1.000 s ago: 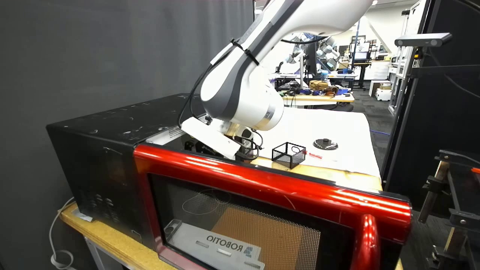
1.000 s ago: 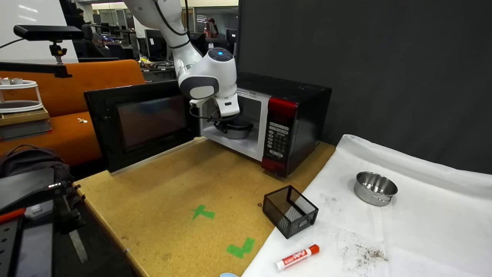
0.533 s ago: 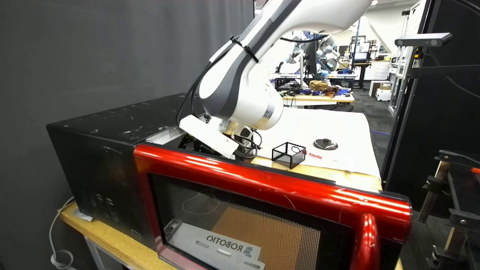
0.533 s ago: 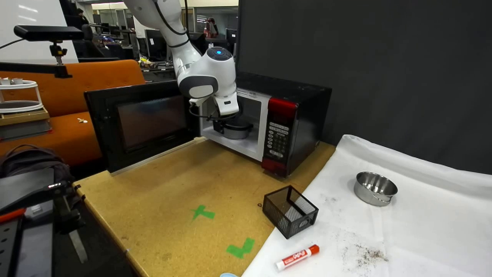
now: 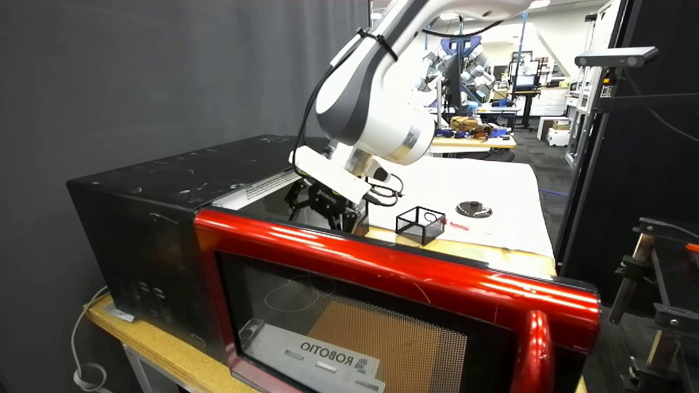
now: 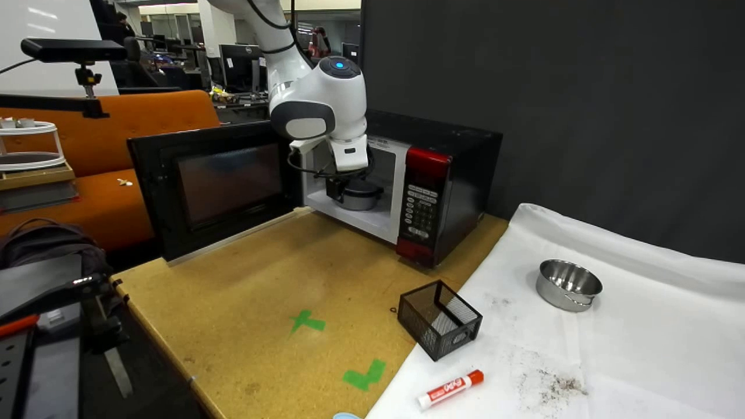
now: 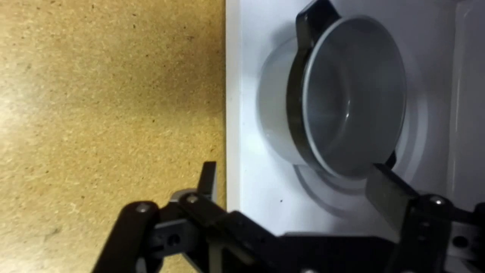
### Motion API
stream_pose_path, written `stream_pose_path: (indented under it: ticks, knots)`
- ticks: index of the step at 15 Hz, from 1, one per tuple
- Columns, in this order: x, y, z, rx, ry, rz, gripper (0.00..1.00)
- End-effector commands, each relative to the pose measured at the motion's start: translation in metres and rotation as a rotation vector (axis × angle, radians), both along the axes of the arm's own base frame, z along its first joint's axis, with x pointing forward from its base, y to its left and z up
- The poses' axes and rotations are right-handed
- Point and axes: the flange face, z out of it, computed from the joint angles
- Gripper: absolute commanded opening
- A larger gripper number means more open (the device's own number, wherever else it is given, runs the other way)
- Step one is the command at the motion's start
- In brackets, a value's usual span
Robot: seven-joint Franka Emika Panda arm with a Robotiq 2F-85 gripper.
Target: Put the grey pot inside the microwave
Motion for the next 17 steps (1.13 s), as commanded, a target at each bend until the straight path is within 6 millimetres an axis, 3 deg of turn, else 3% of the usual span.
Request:
stream_pose_path:
  ticks: [1,6,12,14,17]
  knots:
    - [-0.029,-0.032,0.028,0.014,0.071,0.001,1.0]
    - [-0.067,-0.085,0.067,0.08,0.227,0.088,1.0]
    - [-0.101,-0.173,0.125,0.043,0.329,0.067,1.0]
    - [-0.107,-0.185,0.135,0.02,0.342,0.076,1.0]
    - [-0.113,-0.188,0.141,-0.001,0.357,0.103,1.0]
